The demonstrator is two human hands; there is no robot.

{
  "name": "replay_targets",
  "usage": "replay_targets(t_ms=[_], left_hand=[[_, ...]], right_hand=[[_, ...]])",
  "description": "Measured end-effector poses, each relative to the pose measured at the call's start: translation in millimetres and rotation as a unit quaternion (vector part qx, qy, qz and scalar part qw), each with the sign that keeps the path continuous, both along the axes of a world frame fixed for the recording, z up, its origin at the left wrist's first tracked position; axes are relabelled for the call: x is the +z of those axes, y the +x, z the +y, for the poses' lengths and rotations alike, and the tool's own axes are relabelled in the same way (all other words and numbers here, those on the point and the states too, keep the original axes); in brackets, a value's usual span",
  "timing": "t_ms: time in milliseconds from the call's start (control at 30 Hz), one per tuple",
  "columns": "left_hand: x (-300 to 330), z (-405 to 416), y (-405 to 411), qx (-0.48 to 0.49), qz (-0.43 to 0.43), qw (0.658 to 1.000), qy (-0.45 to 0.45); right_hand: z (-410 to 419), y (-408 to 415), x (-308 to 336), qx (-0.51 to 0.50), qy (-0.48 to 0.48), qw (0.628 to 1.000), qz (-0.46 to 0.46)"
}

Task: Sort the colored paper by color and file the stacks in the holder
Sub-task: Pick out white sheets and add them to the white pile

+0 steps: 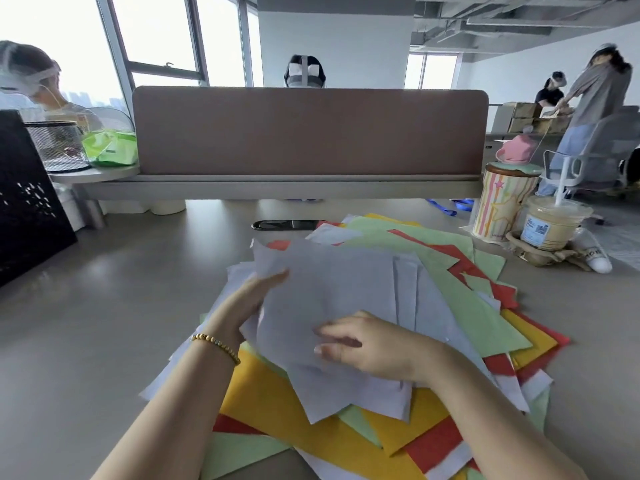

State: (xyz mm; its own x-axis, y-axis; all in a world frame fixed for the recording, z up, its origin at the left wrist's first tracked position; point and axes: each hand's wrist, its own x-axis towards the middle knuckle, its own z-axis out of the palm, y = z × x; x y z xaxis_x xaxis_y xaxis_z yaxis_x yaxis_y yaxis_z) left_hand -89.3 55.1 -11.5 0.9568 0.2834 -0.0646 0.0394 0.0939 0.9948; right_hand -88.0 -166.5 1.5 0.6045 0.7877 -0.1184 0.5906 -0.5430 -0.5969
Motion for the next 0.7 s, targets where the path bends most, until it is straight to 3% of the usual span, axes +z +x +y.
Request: replay_targets(t_ms=[100,233,300,467,533,600,700], left_hand=[[-1.9,-2.7,-5.0,-0.051,0.026,0.998,0.035],[4.4,-3.3,-7.3,0.010,-0.031,0.999,-0.032],[7.8,-1.7,-9.2,0.008,-0.047,0.997,-0.068],[19.3,-0.5,-14.8,0.019,0.006,0.992,-0.127],[16.5,-2.6,-16.9,0.011,0.005,0.995,-0.094],[13.7,-8.2,-23.2,-0.044,0.060,0.996,-0.049],[9.5,-13.1,-22.0,-0.108,0.129,0.986,0.006]], right_hand=[[-7.6,4.5,14.9,-0.061,0.082,0.990,0.100],[-27.9,36.2,12.5,-0.321,0.138,0.937,0.003],[-41.8,48.9,8.4,-0.396,0.172,0.901,0.039],[-54.2,57.1,7.9,-0.334,0.324,0.866,0.186],[-56.1,54.8,10.2,-0.301,0.316,0.880,0.186],[-55.3,50.7,12.0,-0.270,0.262,0.911,0.171],[-46.8,45.0,9.6,-0.231,0.247,0.926,0.169]])
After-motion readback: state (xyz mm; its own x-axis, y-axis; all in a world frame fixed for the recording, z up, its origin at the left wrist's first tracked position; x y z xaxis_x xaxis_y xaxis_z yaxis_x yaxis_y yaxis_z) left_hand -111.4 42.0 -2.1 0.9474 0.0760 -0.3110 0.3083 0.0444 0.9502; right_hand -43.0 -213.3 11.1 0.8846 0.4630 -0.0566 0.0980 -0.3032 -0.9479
